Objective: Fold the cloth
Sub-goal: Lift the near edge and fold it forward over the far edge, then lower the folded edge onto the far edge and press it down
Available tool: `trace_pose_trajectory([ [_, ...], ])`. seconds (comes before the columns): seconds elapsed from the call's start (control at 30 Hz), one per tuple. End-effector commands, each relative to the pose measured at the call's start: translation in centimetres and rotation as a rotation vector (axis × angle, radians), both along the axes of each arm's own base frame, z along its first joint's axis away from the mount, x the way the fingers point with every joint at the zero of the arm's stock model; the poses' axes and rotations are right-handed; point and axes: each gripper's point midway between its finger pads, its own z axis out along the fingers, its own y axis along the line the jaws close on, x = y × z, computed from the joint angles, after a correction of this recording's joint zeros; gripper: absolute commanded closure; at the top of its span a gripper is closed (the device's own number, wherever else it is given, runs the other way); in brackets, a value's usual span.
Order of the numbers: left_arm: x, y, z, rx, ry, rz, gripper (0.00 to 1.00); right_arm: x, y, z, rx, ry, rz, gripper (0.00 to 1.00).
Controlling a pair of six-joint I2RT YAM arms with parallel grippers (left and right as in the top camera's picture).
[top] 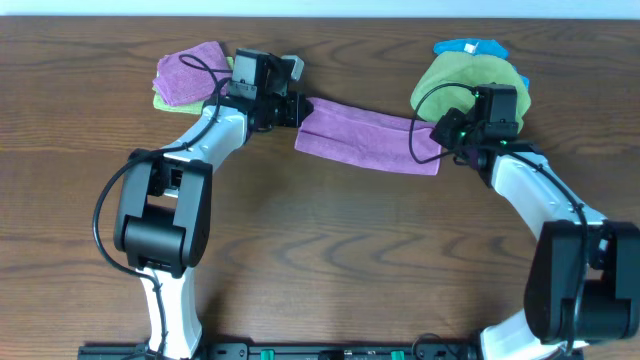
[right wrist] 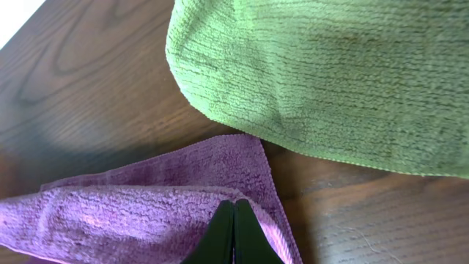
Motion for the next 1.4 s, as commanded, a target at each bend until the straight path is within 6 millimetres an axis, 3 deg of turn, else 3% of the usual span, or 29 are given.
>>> trace_pose_trajectory([
  [0.0,1.1,0.0,1.2,-0.02,-0.023,0.006,0.94,0.8,0.3,0.1,0.014,-0.017,0.03,0.98],
  [0.17,0.2,0.2,0.6,-0.01,0.022,-0.008,0.94,0.7,1.0,0.0,0.03,-0.014,0.042,0.98],
  [0.6,-1.7,0.6,-0.8,0.022,0.118,-0.018,0.94,-1.6,0.9,-1.7,0.023,0.106,0.034,0.98],
  [0.87,-2.4,1.2,-1.7,0.058,0.163,-0.002,0.94,-1.7,0.5,-1.9,-0.005,0.11,0.027,0.98],
  [1.13,-2.9,1.5,-2.2,0.077,0.188,0.006,0.94,-2.2,0.7,-4.5,0.0,0.172,0.036,0.98],
  [1.37,-3.5,1.6,-2.9,0.082,0.212,0.005,0.94,-1.8,0.8,-4.3,-0.005,0.155,0.036,0.98],
])
